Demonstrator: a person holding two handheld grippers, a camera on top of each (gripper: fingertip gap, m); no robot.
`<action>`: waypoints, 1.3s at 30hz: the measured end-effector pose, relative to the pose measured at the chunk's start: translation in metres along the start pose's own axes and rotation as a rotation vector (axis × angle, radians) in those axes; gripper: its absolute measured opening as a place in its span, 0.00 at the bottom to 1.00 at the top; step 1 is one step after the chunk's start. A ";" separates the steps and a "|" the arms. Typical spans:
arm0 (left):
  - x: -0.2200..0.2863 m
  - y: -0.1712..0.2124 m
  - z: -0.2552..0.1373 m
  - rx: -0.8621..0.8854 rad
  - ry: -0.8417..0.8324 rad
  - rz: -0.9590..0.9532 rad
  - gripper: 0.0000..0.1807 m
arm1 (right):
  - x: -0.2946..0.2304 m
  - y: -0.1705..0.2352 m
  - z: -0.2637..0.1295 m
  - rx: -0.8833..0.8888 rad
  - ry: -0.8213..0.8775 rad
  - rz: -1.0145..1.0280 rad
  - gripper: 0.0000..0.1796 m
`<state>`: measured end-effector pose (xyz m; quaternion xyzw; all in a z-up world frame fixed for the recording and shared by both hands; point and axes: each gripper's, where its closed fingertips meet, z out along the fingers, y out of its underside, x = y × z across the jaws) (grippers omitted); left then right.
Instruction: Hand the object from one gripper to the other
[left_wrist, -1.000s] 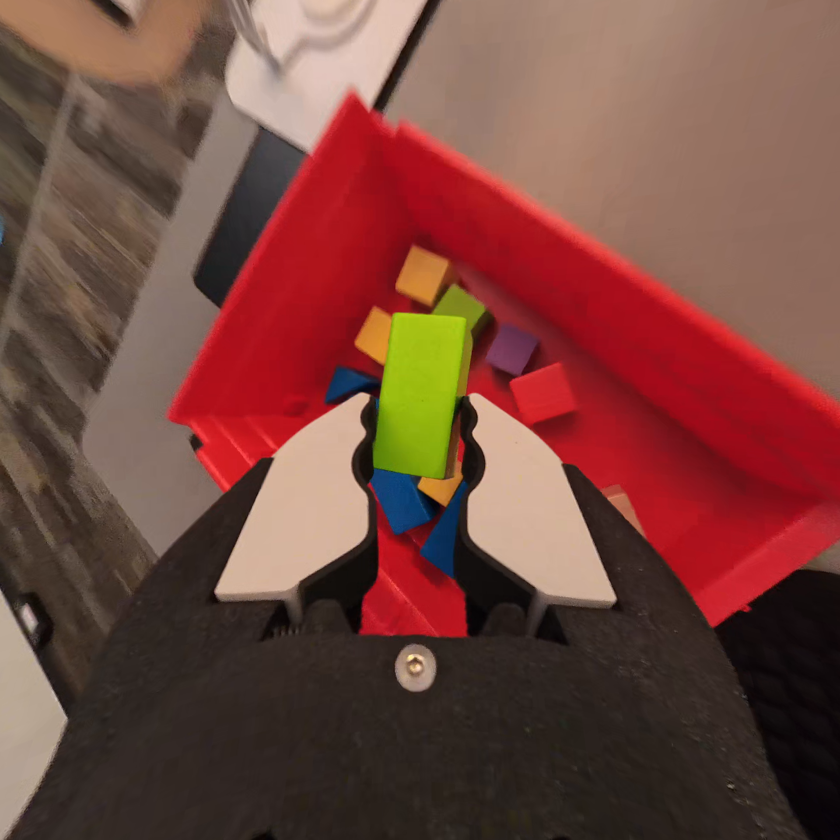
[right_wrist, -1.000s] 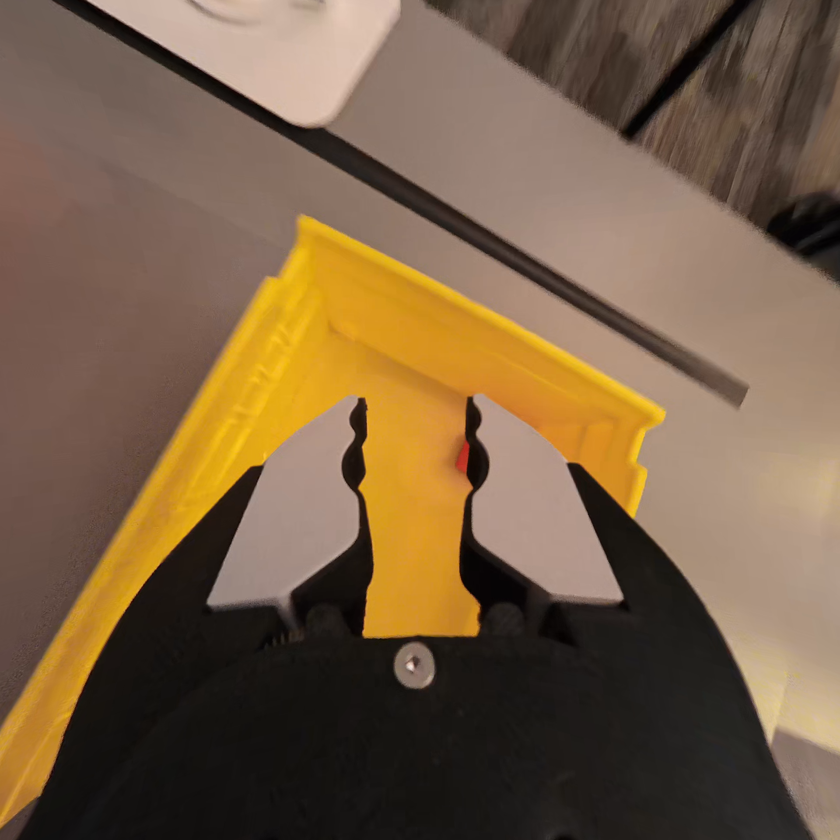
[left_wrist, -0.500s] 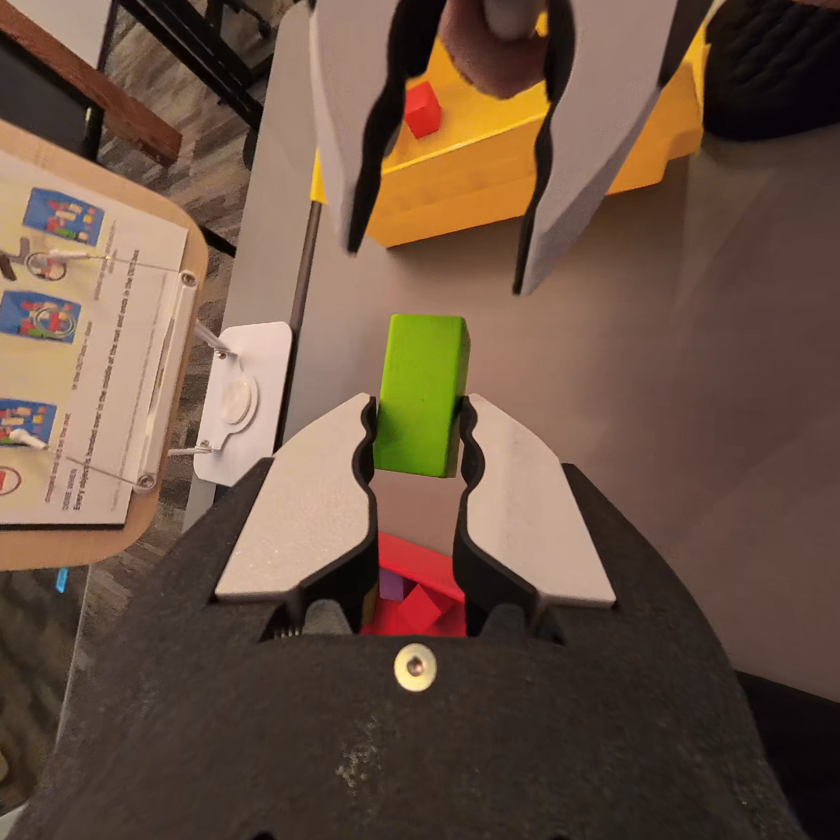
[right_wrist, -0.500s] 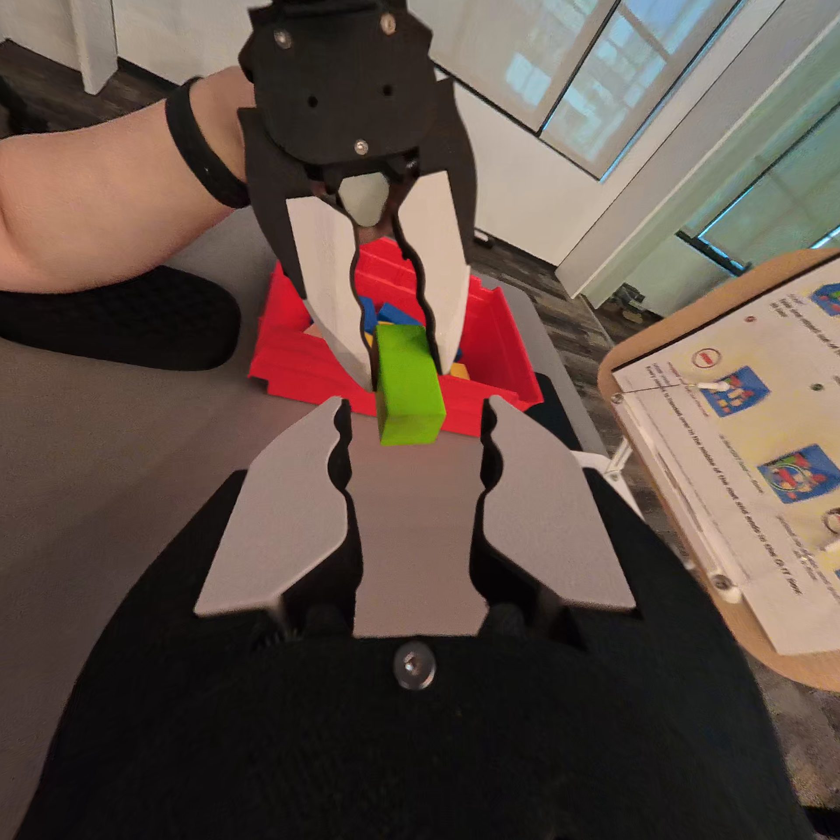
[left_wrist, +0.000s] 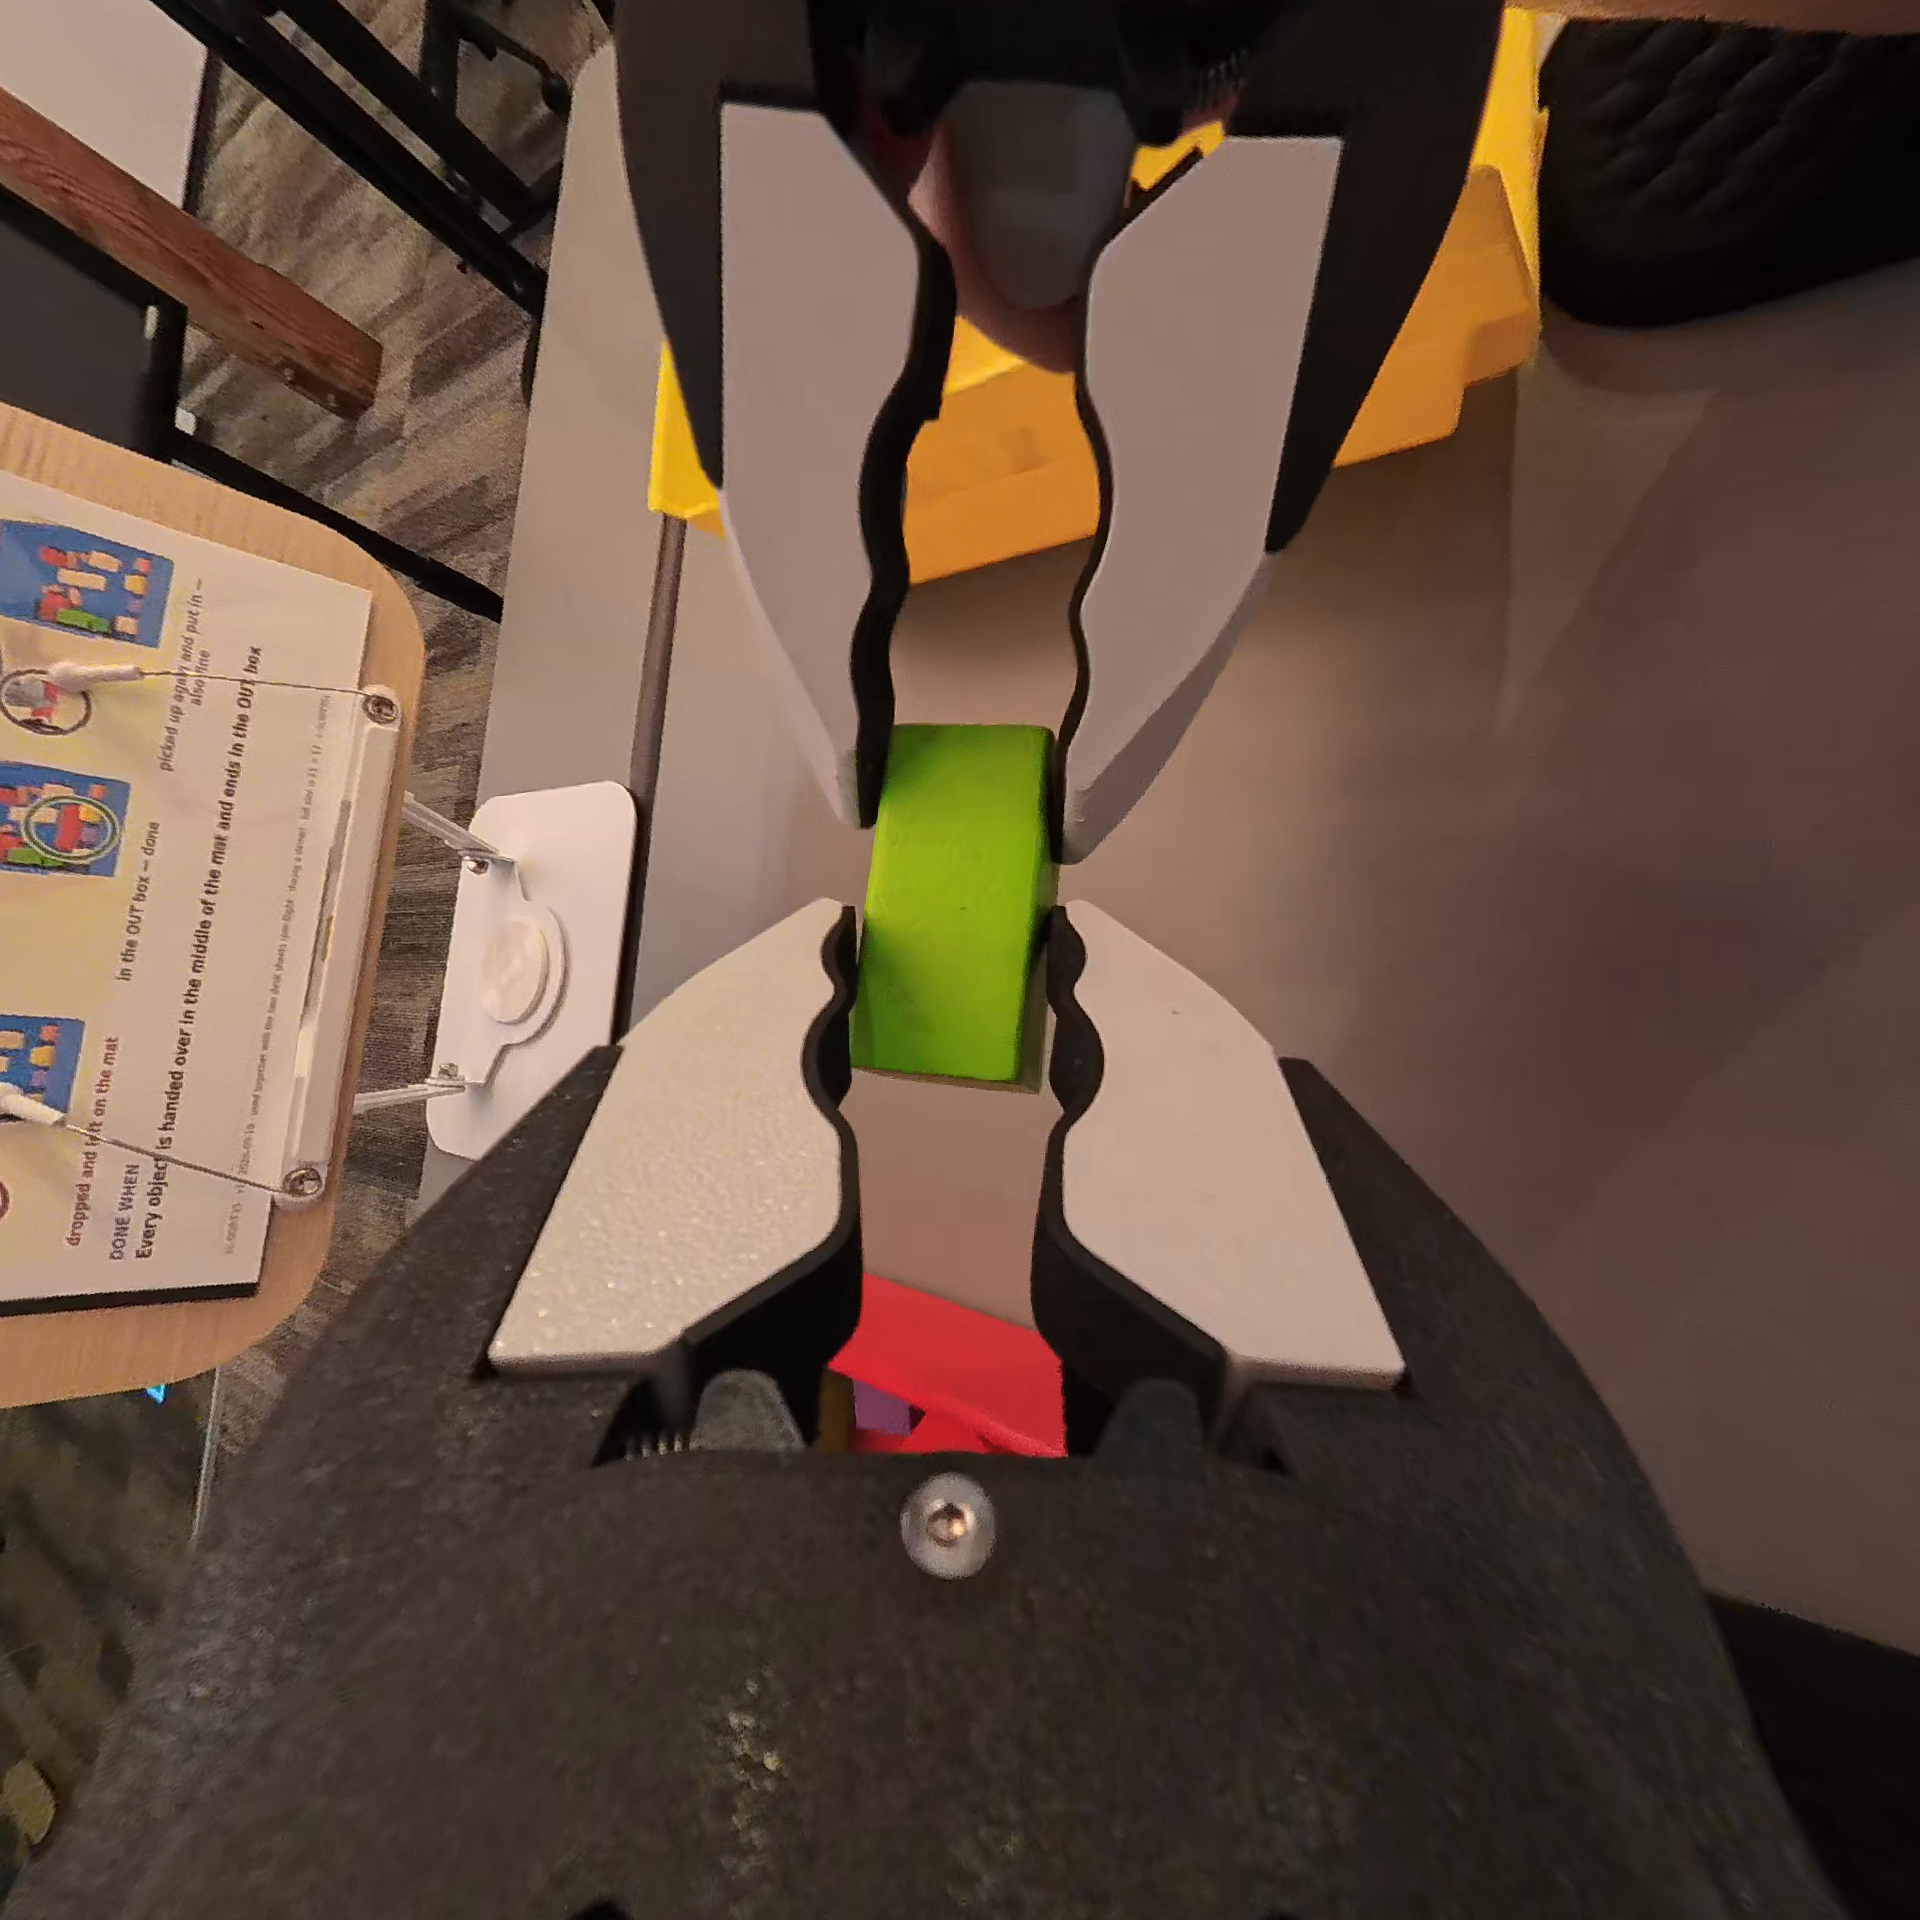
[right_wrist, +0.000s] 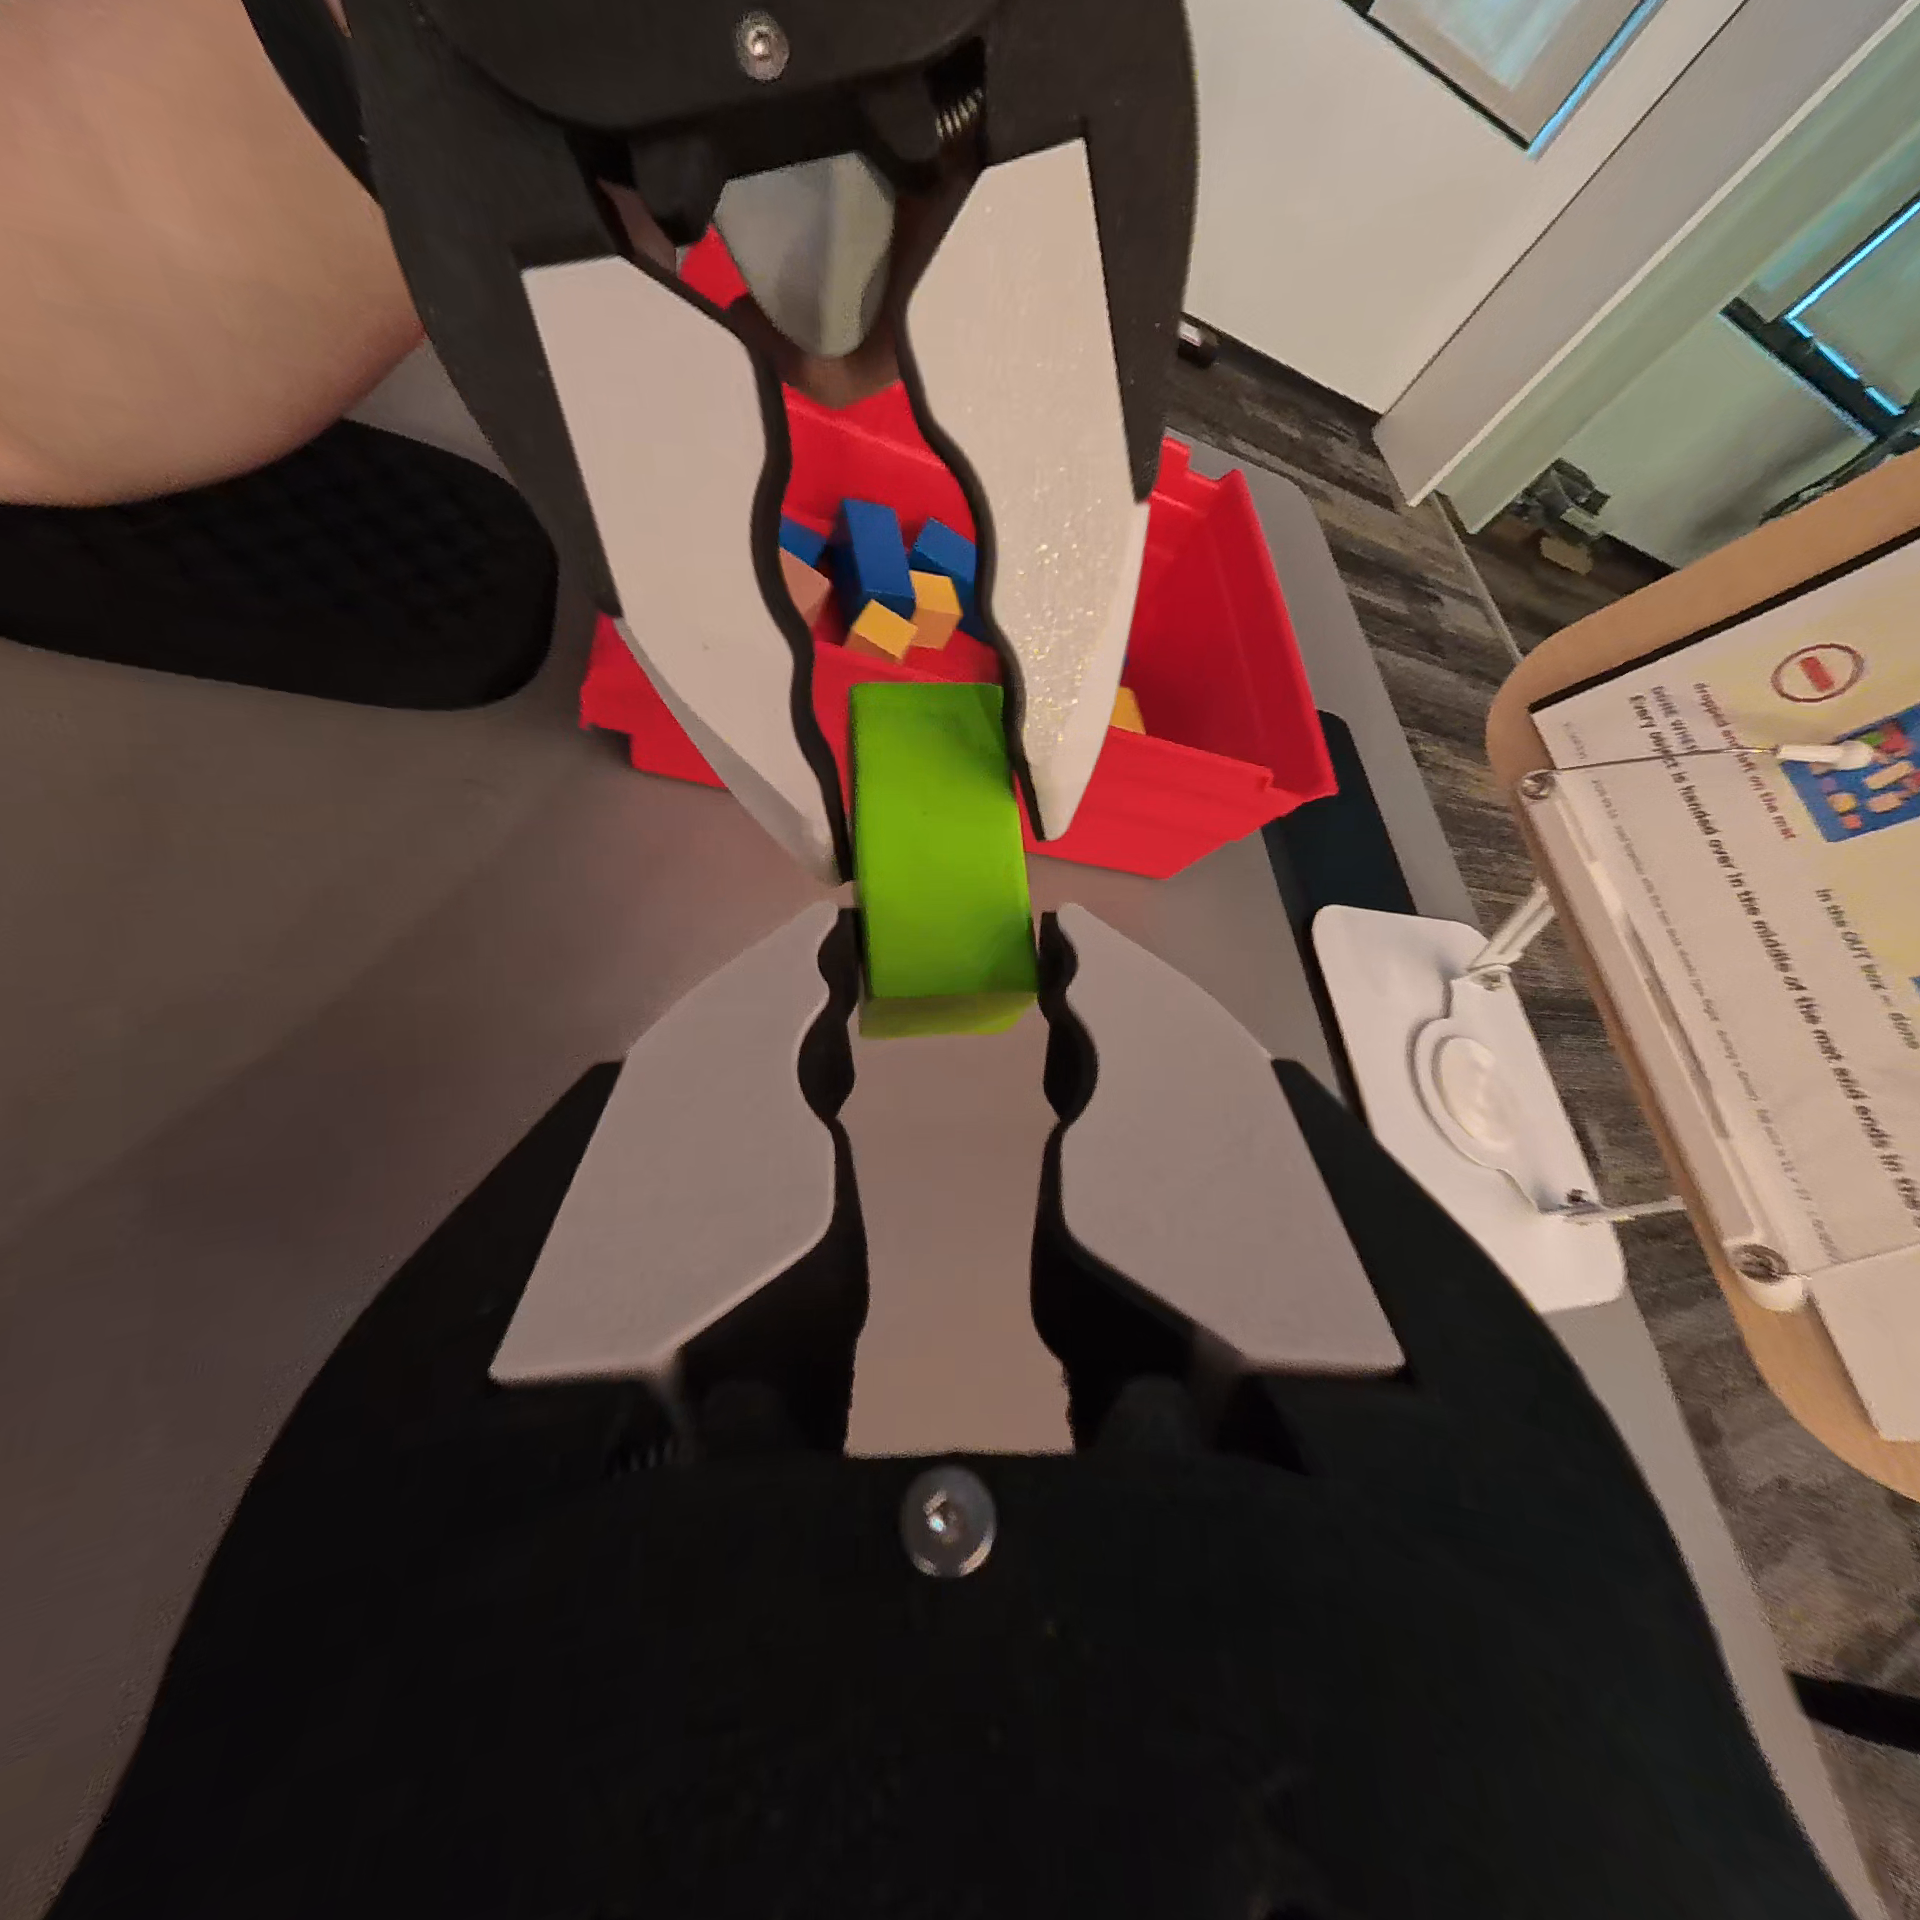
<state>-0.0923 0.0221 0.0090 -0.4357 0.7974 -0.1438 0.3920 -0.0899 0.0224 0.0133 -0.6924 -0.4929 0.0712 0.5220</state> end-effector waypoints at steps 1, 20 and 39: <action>-0.003 -0.003 0.000 0.020 -0.014 -0.012 0.19 | 0.003 0.001 -0.003 -0.012 0.020 -0.019 0.19; -0.031 -0.004 -0.054 0.141 -0.135 -0.095 0.23 | 0.109 0.219 -0.133 -0.461 0.300 0.355 0.19; -0.023 -0.002 -0.044 0.101 -0.088 -0.083 0.21 | 0.087 0.285 -0.077 -0.619 0.116 0.342 0.19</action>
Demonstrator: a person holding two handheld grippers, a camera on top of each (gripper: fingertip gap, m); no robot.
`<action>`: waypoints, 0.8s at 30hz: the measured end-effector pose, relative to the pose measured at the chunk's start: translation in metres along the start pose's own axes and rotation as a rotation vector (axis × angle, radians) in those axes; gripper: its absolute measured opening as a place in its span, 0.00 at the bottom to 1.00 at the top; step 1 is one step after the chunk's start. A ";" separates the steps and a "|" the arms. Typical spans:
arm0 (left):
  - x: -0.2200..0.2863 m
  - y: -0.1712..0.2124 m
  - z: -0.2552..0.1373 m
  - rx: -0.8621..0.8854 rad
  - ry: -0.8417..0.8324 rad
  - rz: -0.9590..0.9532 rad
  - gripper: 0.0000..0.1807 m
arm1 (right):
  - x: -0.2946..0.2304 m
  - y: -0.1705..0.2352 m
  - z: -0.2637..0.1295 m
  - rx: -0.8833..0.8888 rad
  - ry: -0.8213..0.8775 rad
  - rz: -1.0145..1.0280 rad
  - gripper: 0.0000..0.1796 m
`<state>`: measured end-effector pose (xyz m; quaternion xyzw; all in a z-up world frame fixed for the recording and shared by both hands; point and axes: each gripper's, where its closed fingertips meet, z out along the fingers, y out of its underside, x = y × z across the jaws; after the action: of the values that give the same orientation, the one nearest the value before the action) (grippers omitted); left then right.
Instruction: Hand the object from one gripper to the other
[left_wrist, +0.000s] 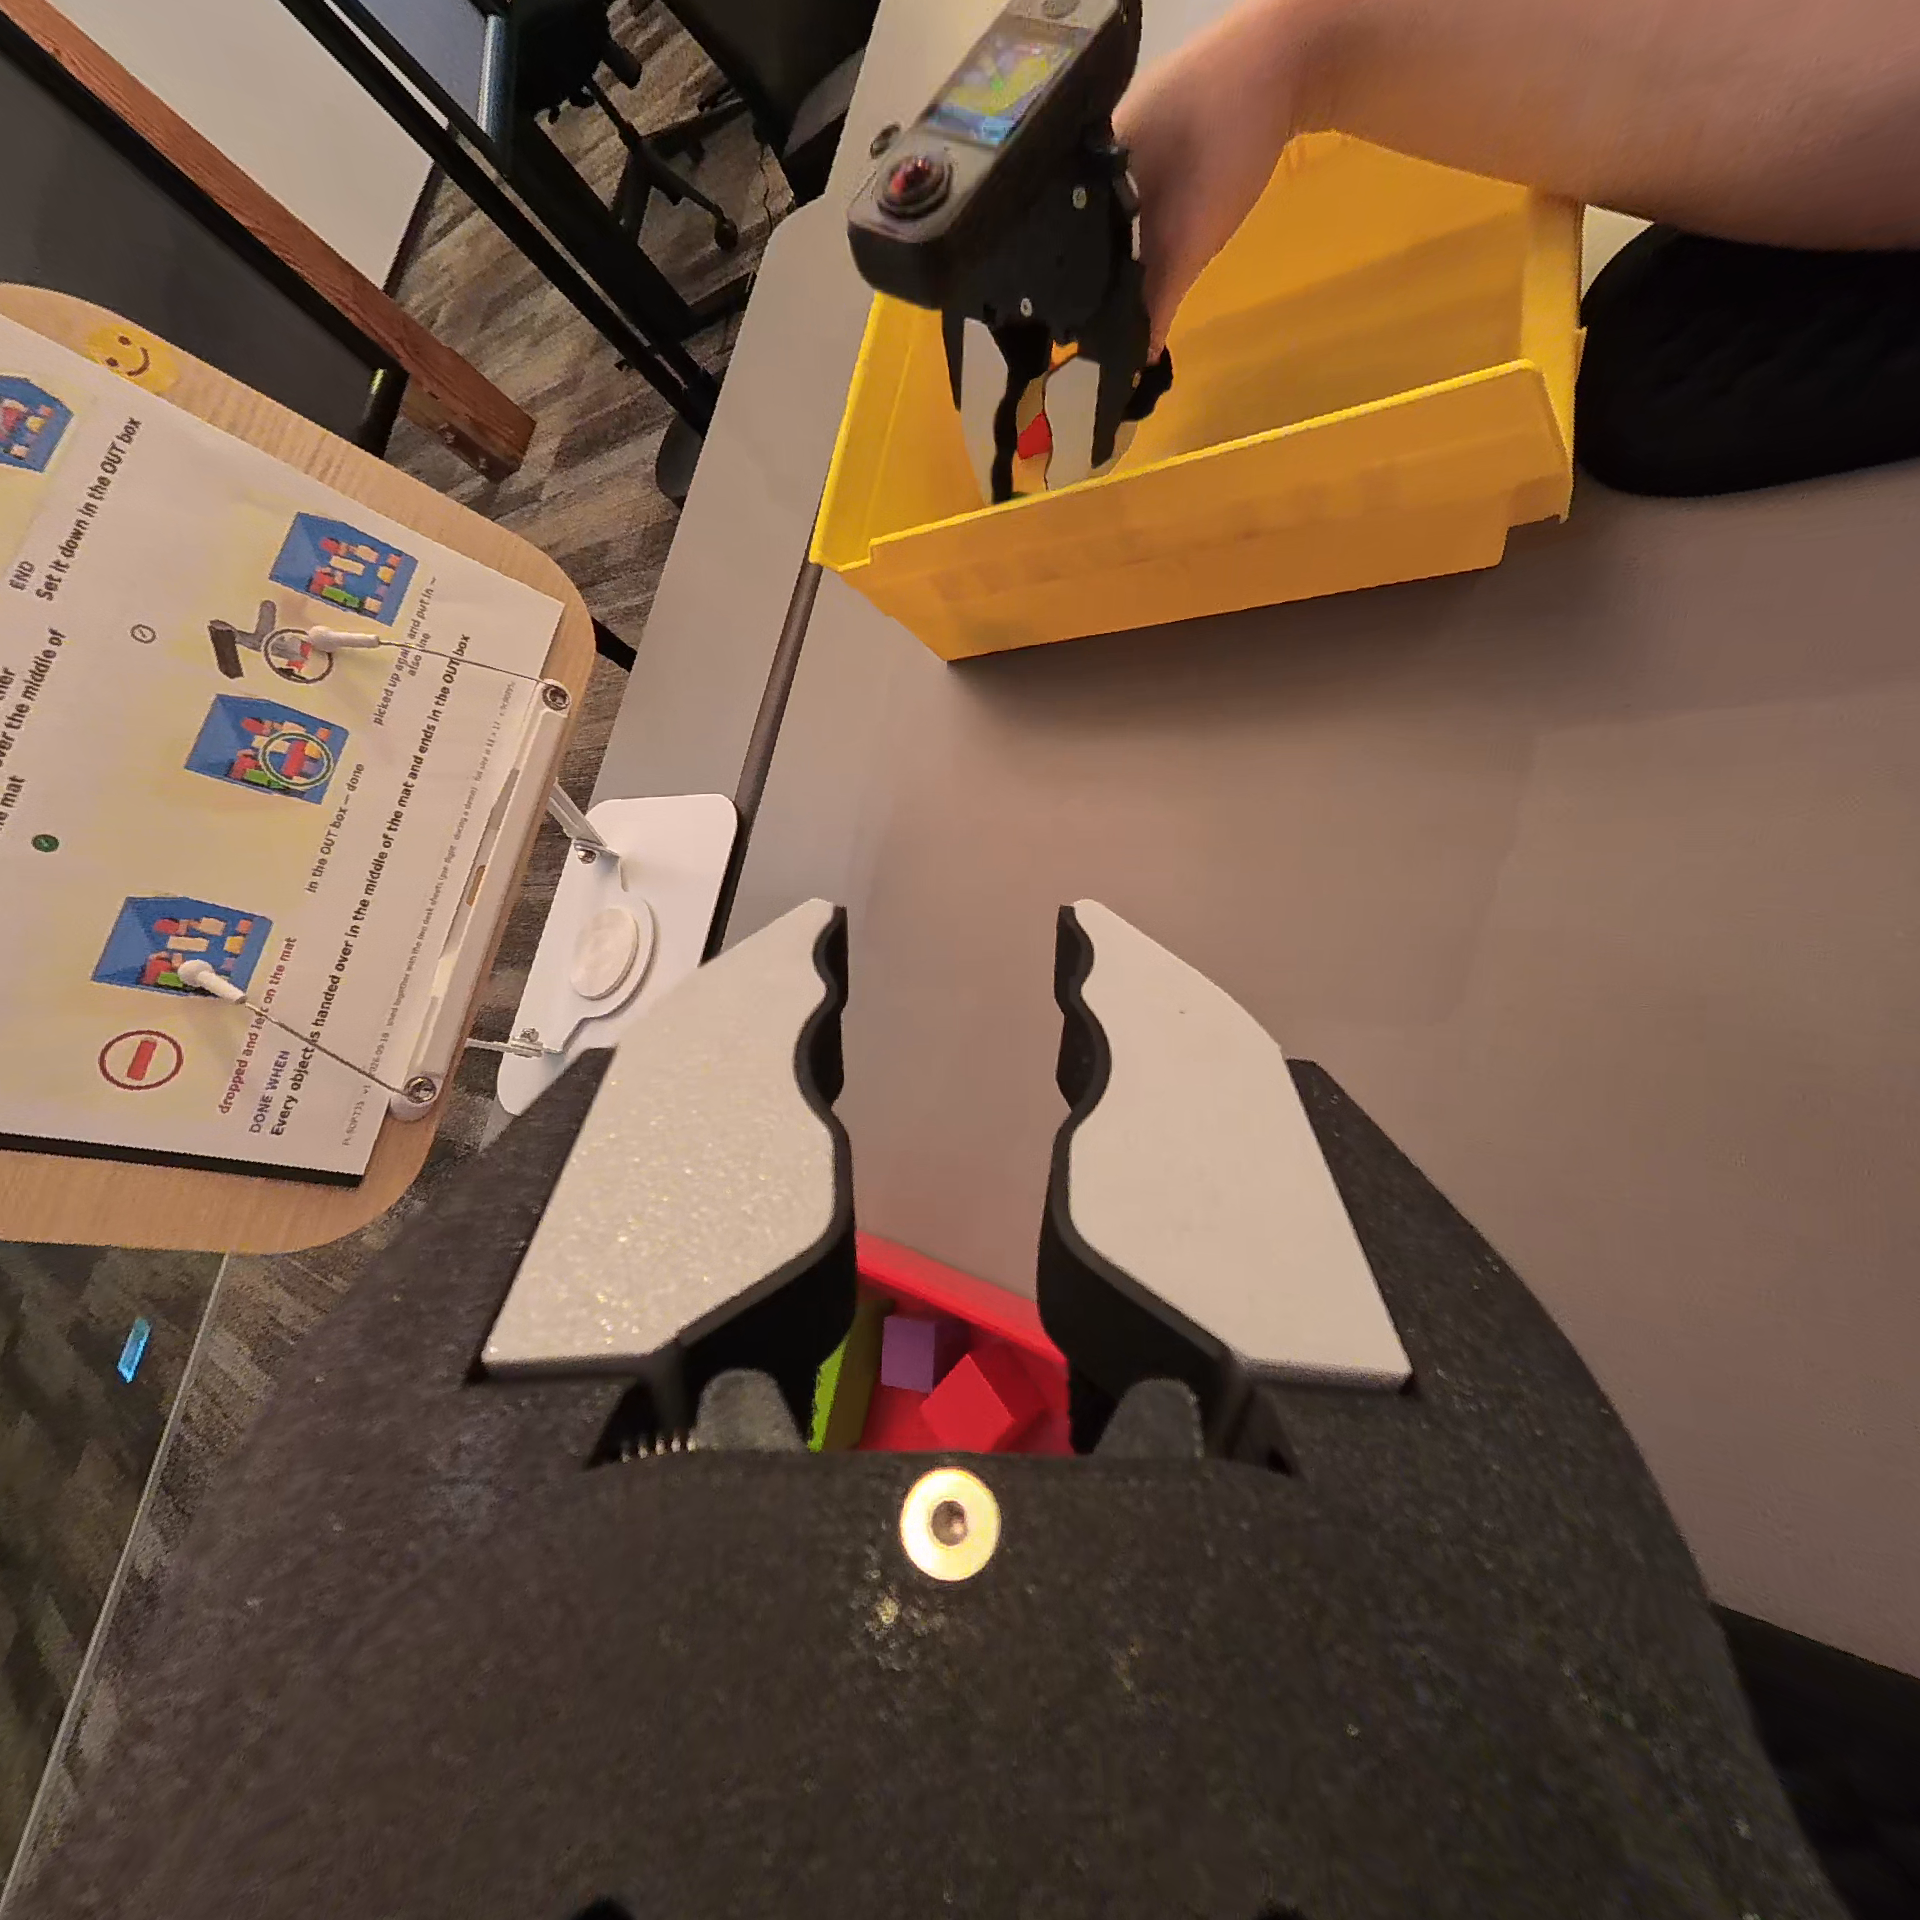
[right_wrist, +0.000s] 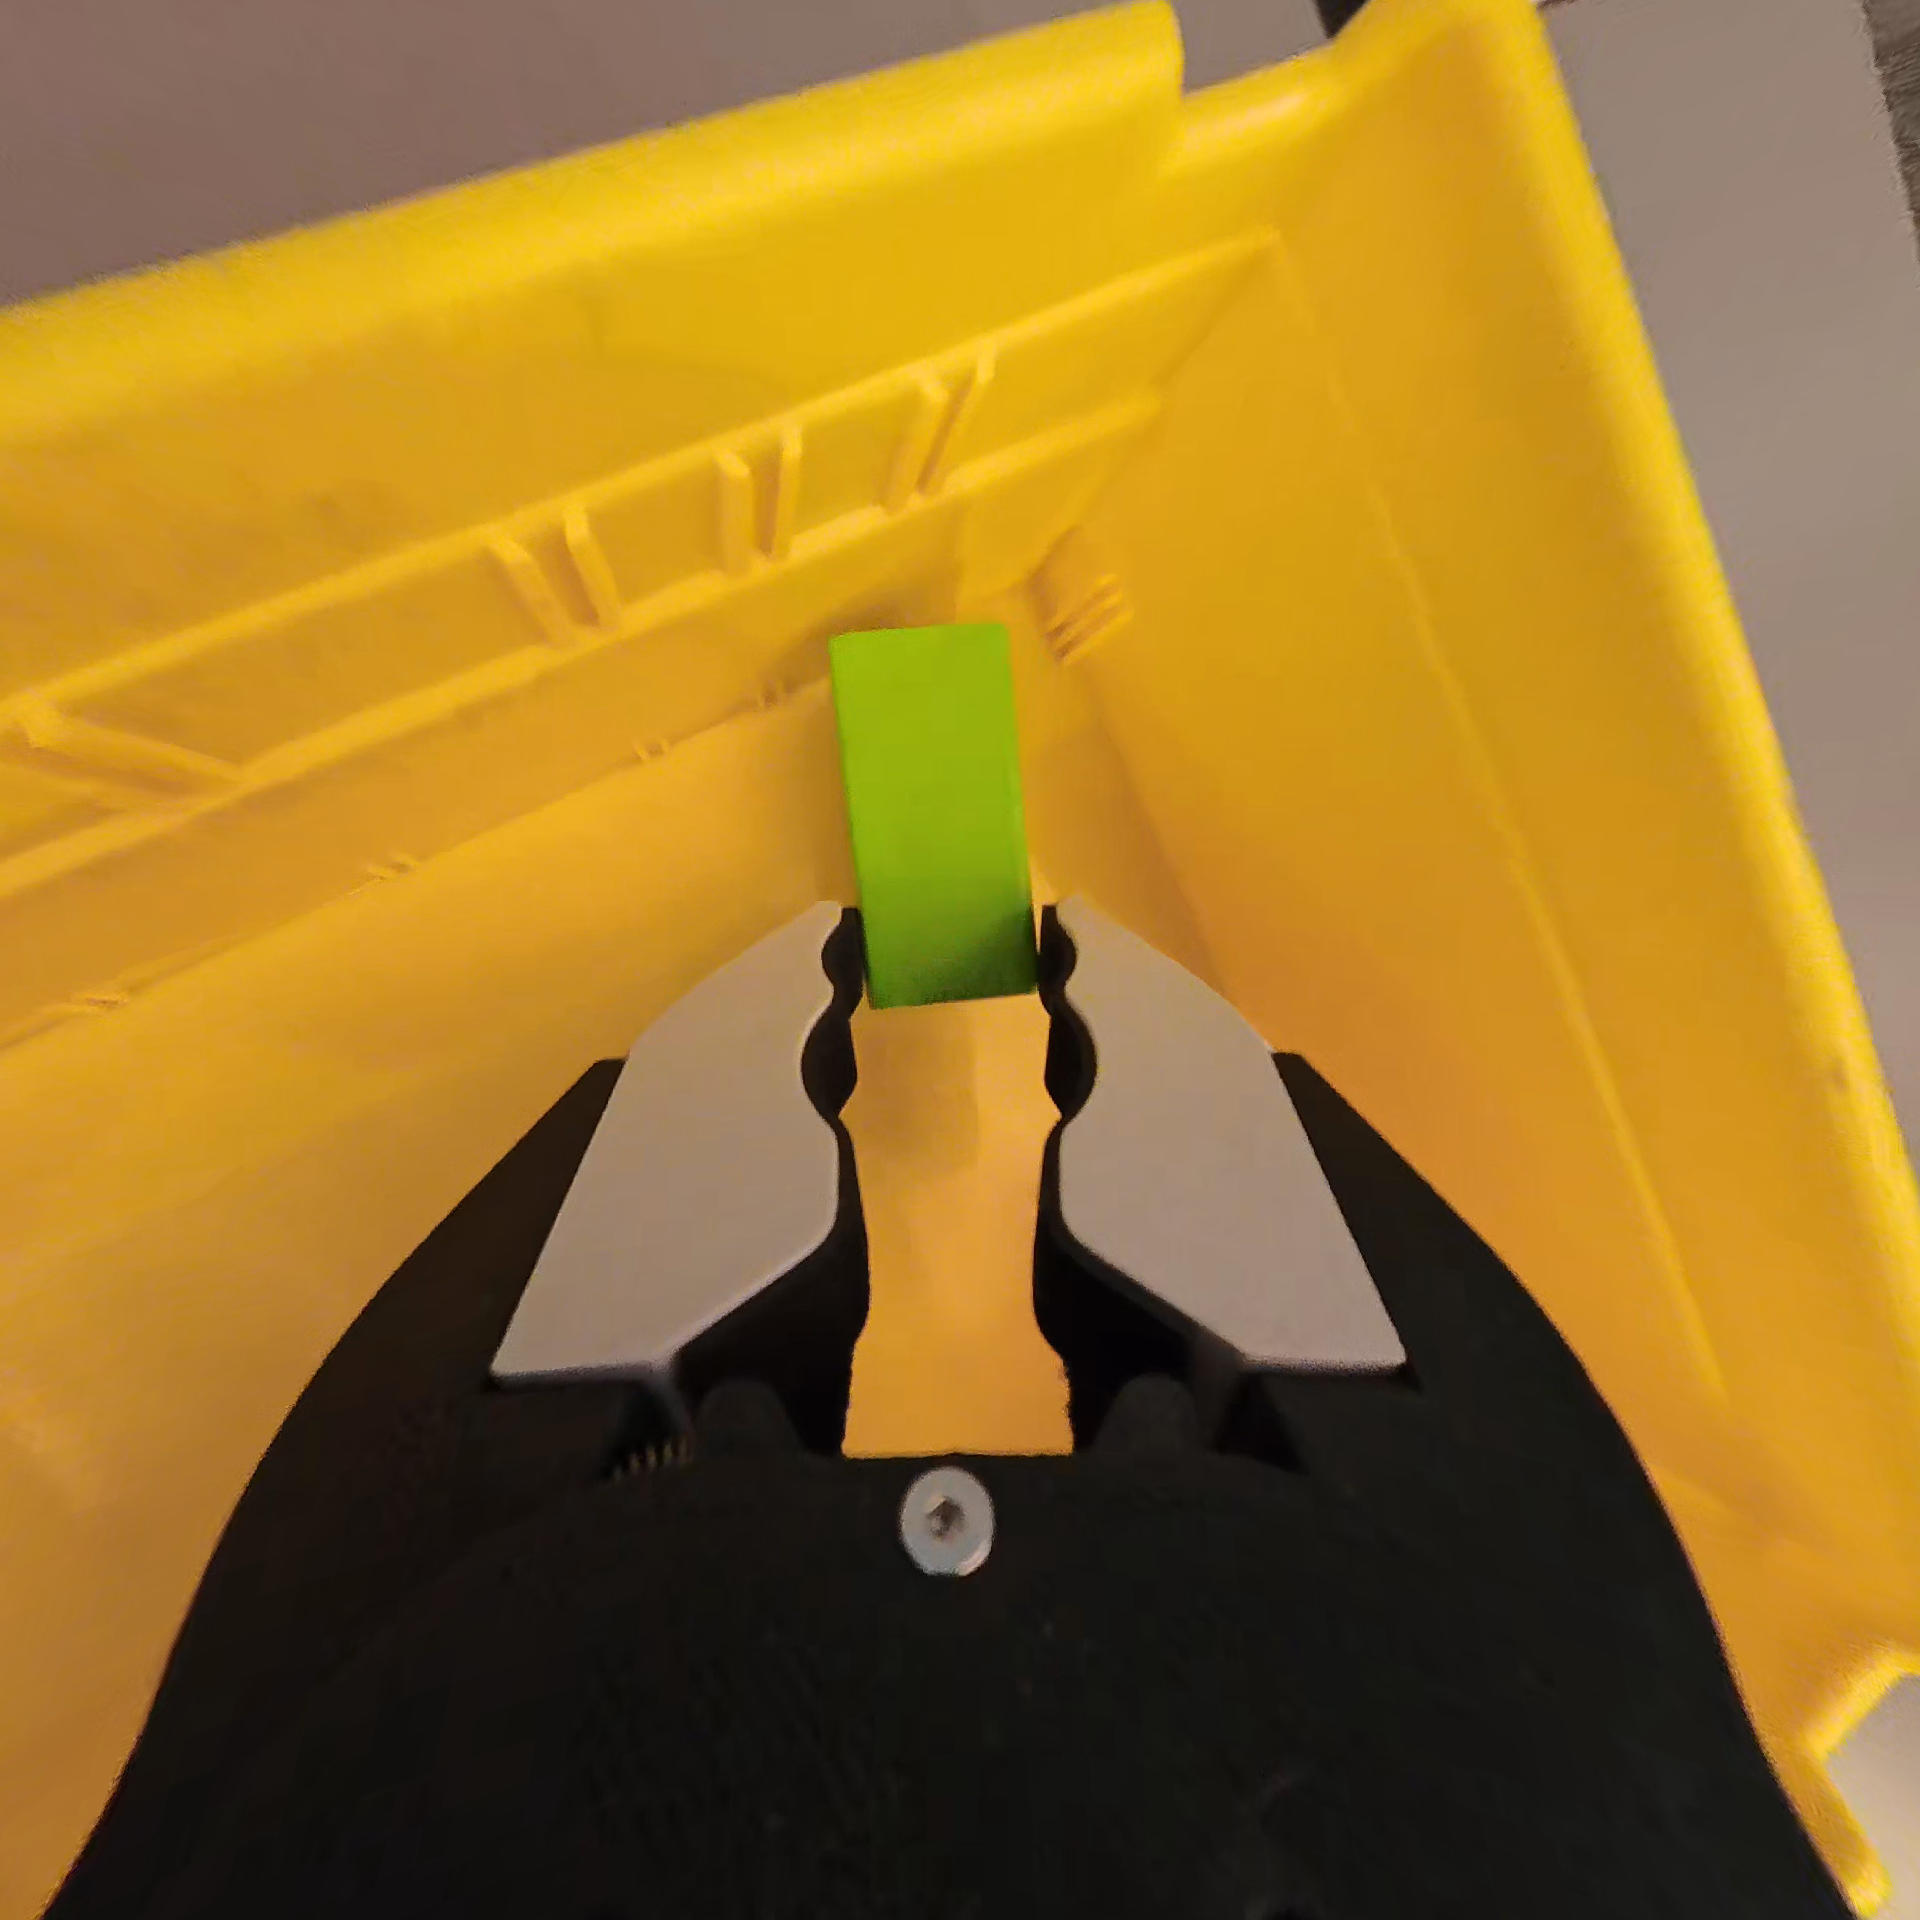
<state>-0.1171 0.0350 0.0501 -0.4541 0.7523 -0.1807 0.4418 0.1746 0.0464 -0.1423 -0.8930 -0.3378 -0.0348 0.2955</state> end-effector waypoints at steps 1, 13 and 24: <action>0.001 0.000 0.000 -0.003 0.002 0.002 0.21 | 0.001 0.001 0.001 -0.006 0.011 -0.003 0.19; 0.005 0.002 0.001 -0.023 0.020 0.007 0.19 | 0.029 0.008 0.003 -0.064 0.204 -0.012 0.29; -0.033 0.036 -0.018 -0.097 -0.121 -0.099 0.19 | 0.021 -0.005 0.006 -0.029 0.189 -0.013 0.28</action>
<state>-0.1437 0.0794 0.0524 -0.5217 0.7086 -0.1380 0.4545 0.1868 0.0654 -0.1392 -0.8877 -0.3134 -0.1258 0.3131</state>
